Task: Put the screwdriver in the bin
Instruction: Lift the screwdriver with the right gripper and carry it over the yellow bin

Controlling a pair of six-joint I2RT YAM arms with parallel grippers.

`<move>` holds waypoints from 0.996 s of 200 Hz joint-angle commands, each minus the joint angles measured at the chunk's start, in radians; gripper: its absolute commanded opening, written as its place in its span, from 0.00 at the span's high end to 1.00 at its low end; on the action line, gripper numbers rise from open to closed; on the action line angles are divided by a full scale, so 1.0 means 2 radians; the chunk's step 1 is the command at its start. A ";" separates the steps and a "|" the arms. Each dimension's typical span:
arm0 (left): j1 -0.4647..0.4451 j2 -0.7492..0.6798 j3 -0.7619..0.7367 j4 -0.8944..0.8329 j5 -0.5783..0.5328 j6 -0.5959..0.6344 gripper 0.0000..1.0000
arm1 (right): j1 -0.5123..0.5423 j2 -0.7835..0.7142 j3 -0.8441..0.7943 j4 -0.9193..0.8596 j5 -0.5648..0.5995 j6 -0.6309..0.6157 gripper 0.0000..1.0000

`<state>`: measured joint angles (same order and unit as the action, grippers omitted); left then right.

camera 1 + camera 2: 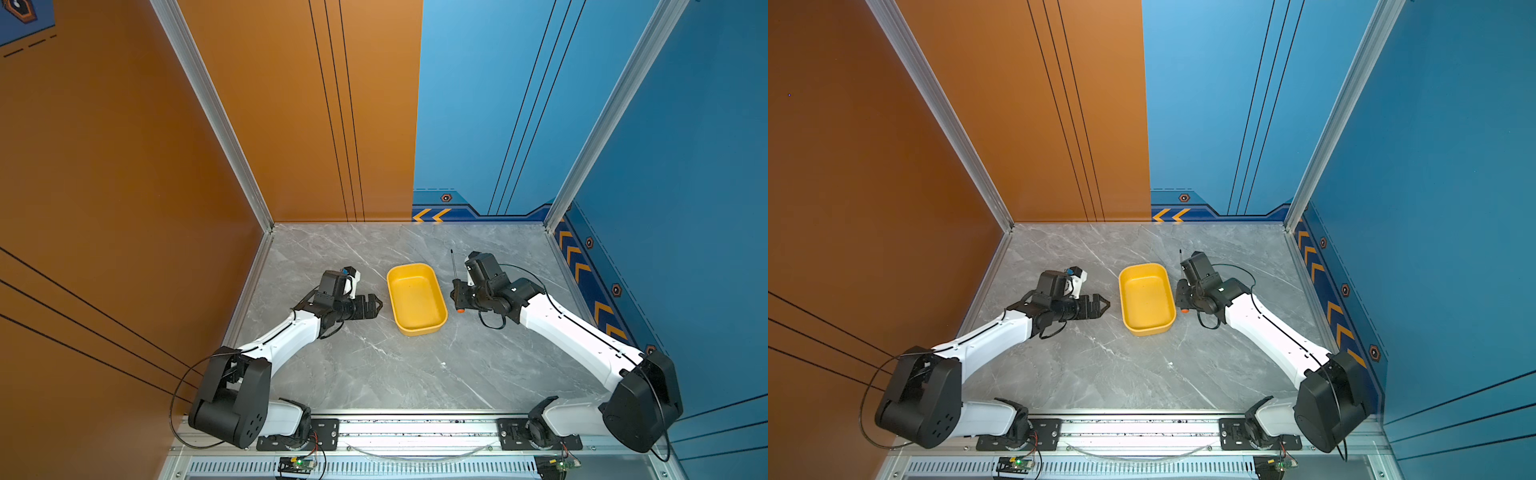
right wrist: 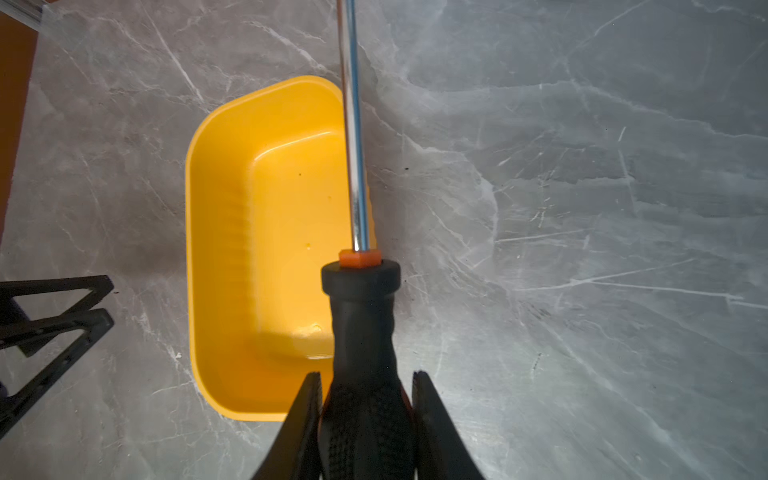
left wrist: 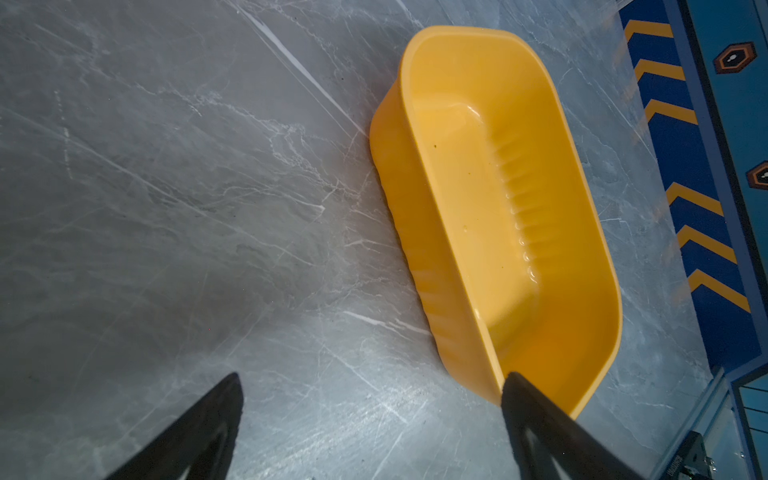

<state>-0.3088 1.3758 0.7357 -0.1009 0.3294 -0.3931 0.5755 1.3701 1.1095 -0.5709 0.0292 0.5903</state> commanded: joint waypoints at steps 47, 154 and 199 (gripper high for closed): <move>-0.004 0.009 -0.009 0.039 0.056 -0.022 0.02 | 0.085 0.084 0.076 -0.013 0.075 0.048 0.98; -0.005 0.002 -0.017 0.042 0.056 -0.026 0.02 | 0.114 0.199 0.117 -0.030 0.095 0.060 0.99; -0.006 0.005 -0.015 0.042 0.055 -0.026 0.02 | 0.118 0.229 0.125 -0.036 0.102 0.067 1.00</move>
<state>-0.3092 1.3849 0.7132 -0.0216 0.4202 -0.4362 0.8017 1.8042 1.3266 -0.6033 0.1890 0.6991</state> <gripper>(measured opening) 0.978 0.287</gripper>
